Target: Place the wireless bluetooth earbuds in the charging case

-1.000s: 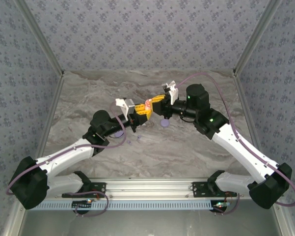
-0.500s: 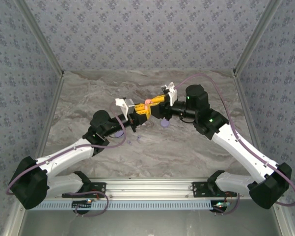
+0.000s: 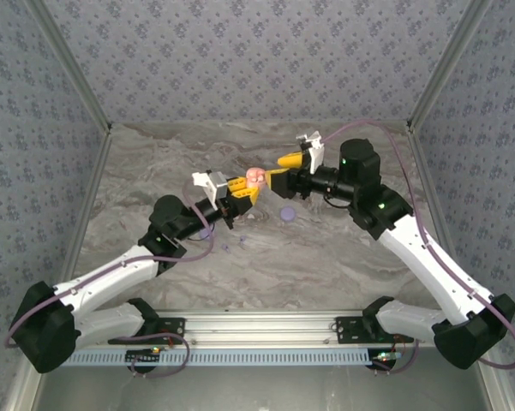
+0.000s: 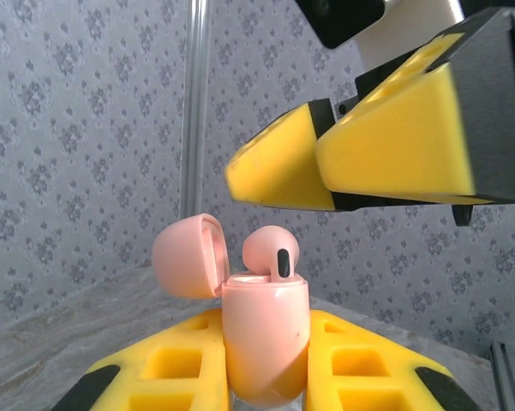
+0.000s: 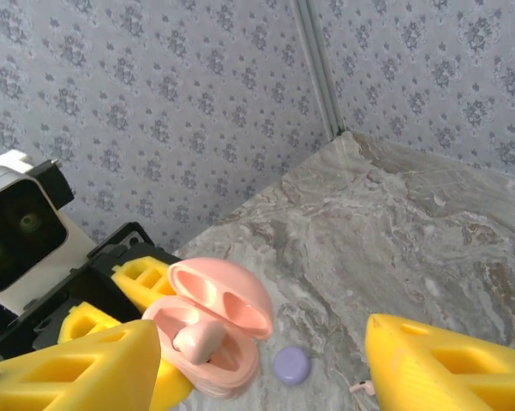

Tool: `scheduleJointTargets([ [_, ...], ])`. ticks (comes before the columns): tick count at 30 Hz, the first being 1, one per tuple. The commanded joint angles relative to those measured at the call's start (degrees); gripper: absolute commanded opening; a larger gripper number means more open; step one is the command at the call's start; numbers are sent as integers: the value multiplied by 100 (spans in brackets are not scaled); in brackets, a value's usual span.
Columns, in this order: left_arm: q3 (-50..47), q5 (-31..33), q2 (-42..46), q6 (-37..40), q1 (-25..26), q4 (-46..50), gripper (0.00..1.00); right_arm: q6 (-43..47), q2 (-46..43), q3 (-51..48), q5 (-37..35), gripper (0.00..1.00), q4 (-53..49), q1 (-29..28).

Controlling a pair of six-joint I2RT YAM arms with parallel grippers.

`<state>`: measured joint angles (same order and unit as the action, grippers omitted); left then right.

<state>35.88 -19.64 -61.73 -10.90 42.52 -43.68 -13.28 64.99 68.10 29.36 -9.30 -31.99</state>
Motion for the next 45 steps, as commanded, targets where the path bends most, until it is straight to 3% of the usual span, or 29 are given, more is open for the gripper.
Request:
scheduleJointTargets([
  [1,-106,140,144,113,37,-425,0,-302,94,371,-27,65,-264,89],
  [6,-29,244,162,396,37,-605,0,-137,308,1184,68,65,-1271,175],
  [11,326,593,114,804,37,-763,0,87,555,2374,-144,81,-2774,418],
  [17,958,543,-197,1201,35,-1074,0,-291,634,3058,458,100,-3088,885],
  [25,1279,6,-808,649,46,-1665,0,-382,863,4003,478,100,-3785,762],
  [35,1253,84,-1193,354,52,-1915,0,-141,1256,4686,11,100,-4861,69],
  [45,1385,50,-1494,228,54,-2008,0,16,1706,5094,-88,100,-5129,-187],
])
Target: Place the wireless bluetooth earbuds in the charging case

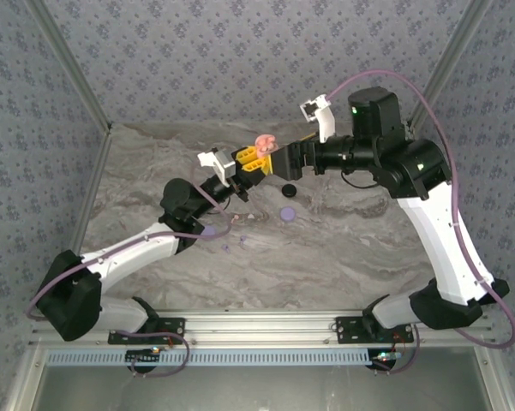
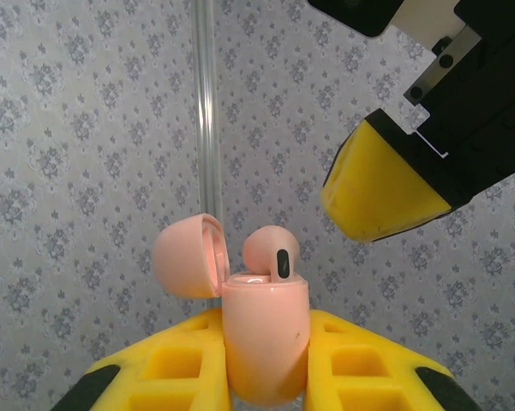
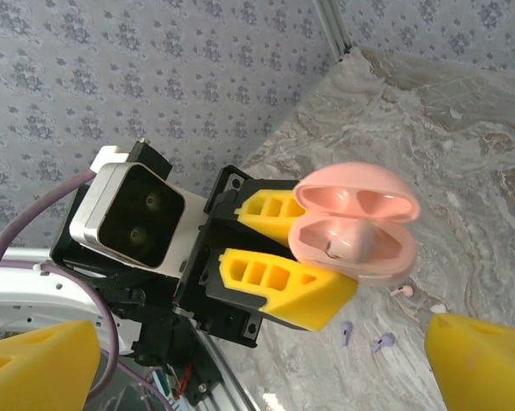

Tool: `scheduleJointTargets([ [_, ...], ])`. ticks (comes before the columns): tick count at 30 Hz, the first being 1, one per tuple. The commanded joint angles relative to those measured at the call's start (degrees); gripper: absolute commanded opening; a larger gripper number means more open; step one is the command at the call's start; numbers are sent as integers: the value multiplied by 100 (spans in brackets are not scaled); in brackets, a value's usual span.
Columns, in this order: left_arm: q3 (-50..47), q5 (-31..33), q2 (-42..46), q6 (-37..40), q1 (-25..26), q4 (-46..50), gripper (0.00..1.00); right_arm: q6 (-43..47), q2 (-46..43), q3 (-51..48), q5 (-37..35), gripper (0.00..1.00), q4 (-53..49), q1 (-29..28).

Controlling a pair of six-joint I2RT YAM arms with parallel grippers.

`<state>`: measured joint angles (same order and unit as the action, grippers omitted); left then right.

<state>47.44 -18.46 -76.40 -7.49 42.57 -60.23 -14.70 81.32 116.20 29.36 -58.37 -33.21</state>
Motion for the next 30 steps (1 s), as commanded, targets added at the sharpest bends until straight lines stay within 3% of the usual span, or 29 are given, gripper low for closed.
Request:
scheduleJointTargets([
  [1,238,-80,-40,-126,50,-358,0,167,106,321,-95,100,-230,-78],
  [30,336,-162,-162,-206,49,-354,0,248,630,694,-14,100,-210,-270],
])
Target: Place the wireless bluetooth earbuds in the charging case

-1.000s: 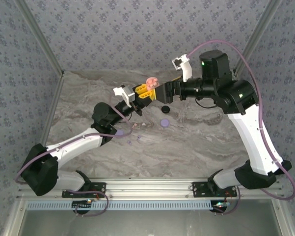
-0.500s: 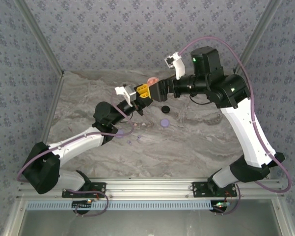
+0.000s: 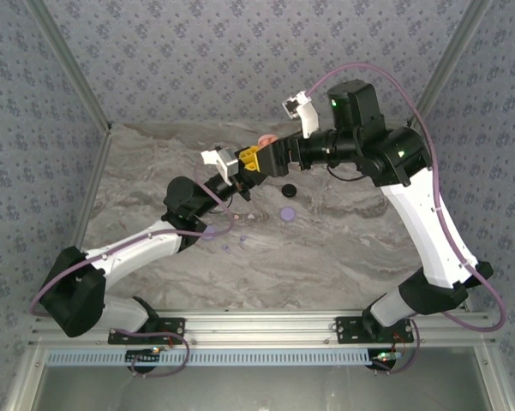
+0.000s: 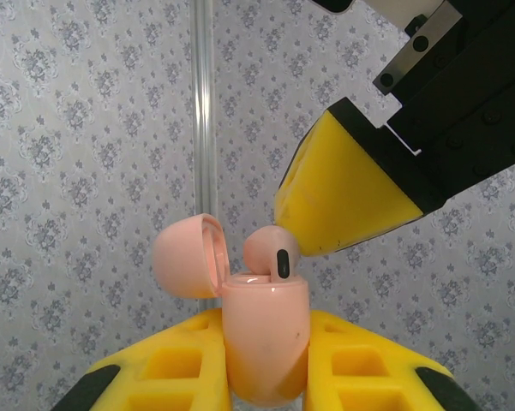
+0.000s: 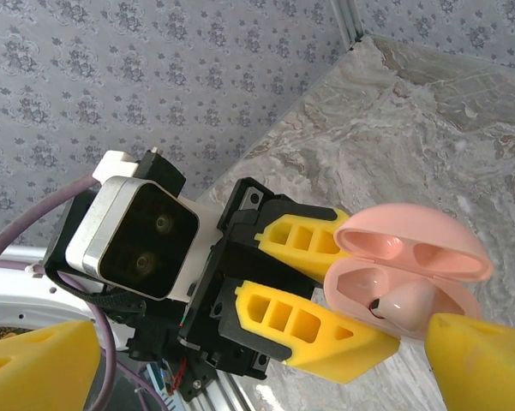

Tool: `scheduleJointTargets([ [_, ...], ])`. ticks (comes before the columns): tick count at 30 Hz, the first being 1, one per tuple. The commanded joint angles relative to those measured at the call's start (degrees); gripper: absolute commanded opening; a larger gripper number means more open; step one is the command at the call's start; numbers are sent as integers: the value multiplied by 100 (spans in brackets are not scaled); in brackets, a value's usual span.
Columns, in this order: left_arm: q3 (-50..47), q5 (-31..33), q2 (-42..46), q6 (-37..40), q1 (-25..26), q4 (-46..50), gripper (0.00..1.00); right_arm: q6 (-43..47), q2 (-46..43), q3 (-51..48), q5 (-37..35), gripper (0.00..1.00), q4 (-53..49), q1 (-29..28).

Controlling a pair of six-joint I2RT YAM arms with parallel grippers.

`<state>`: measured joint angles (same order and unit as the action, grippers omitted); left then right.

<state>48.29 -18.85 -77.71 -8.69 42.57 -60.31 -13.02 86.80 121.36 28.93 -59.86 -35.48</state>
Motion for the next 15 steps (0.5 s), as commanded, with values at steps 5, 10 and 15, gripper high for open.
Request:
scheduleJointTargets([
  [5,248,-135,-29,-98,50,-347,0,89,118,204,41,100,-53,-65],
  [10,243,-136,-25,-103,50,-344,0,106,155,216,38,100,-48,-80],
  [15,246,-143,-31,-106,50,-339,0,115,177,219,82,100,20,-103],
])
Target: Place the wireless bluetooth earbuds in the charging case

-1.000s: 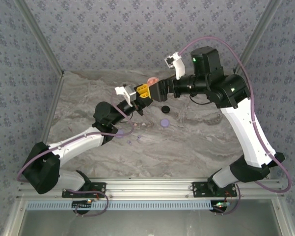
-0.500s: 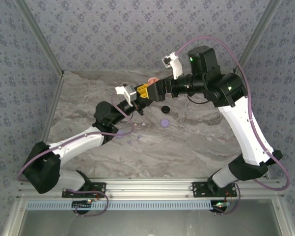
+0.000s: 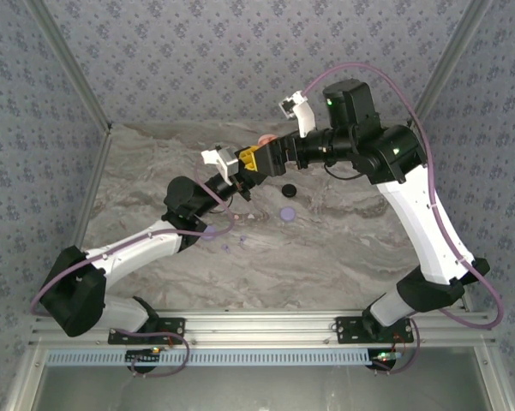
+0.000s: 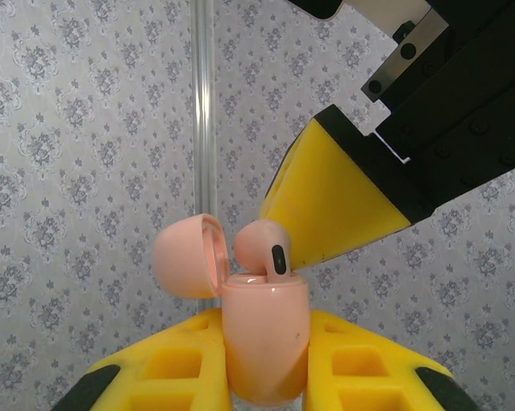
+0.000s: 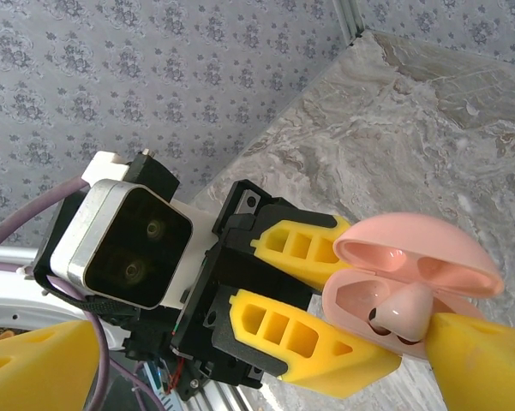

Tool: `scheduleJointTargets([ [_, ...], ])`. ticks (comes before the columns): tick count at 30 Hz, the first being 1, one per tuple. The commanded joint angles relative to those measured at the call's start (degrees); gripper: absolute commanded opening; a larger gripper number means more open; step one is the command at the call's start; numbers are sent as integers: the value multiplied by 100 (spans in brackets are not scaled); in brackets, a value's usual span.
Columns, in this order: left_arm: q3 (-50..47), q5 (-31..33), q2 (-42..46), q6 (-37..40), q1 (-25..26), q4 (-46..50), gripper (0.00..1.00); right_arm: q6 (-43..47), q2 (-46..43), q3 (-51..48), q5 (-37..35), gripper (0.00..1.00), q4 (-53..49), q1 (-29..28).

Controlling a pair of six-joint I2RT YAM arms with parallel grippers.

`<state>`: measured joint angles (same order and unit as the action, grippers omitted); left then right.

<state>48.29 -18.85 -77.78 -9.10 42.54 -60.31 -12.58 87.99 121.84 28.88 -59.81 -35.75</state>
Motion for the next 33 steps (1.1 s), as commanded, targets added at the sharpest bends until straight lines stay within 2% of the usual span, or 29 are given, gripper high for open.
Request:
scheduleJointTargets([
  [1,253,-154,-23,-61,52,-333,0,80,65,174,90,100,27,-81],
  [18,251,-163,-18,-48,52,-313,0,124,197,222,197,100,130,-111],
  [33,253,-180,-26,-41,52,-304,0,225,245,272,-55,100,122,-124],
])
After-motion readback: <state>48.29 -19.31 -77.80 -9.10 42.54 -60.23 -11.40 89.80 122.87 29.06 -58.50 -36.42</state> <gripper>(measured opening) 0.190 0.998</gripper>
